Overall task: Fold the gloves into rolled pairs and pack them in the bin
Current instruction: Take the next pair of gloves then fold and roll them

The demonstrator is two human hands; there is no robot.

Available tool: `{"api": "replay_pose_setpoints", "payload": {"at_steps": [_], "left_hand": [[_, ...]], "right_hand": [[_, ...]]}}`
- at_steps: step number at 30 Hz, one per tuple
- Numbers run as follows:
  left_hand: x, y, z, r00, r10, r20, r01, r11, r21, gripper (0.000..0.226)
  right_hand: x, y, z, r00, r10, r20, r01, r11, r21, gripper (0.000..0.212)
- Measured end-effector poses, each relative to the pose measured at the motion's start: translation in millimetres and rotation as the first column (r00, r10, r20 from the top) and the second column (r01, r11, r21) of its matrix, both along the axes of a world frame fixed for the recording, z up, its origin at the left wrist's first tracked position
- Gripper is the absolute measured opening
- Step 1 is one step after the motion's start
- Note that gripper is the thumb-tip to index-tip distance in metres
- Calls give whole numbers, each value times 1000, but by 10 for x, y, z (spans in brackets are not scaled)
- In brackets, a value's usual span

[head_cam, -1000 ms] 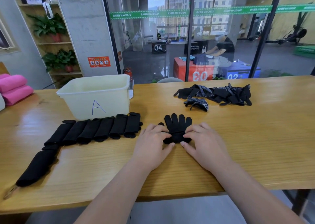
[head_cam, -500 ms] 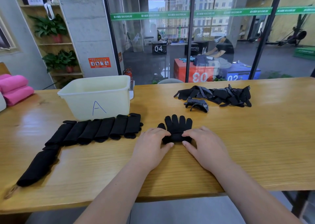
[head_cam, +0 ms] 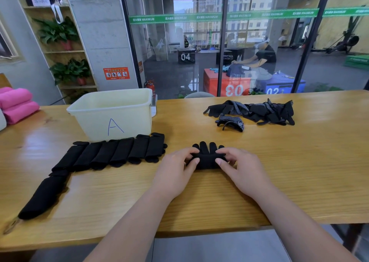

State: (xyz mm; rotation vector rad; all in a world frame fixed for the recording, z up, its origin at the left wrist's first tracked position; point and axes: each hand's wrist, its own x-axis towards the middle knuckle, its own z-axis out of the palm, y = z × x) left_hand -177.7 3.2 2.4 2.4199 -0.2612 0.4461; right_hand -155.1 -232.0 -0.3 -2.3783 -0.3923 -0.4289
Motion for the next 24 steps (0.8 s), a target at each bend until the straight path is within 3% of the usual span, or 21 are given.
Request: {"api": "replay_pose_setpoints", "payload": {"at_steps": [3,7,13,19,24], "left_hand": [[26,-10,-7,1000,10,11,-10,1000,2,33],[64,-29,-56,995,-26,97,14,992,127,30],[86,-50,-87,979,-52,197,10,978,207,24],[102,-92,-82,997,-28,72,7,961,277,42],[123,-63,-97,997,-26,73,5,959,284,46]], "right_hand": [[17,9,-11,1000,-17,8,17,1000,7,30],[4,69,-37,984,-121,132,145,972,-183,32],[46,123,-86,937,-32,348,166,918,-360,17],[-11,142,-61,965,-59,256,149,926,-347,30],[3,93,-42,991,-37,132,74,955,-288,34]]}}
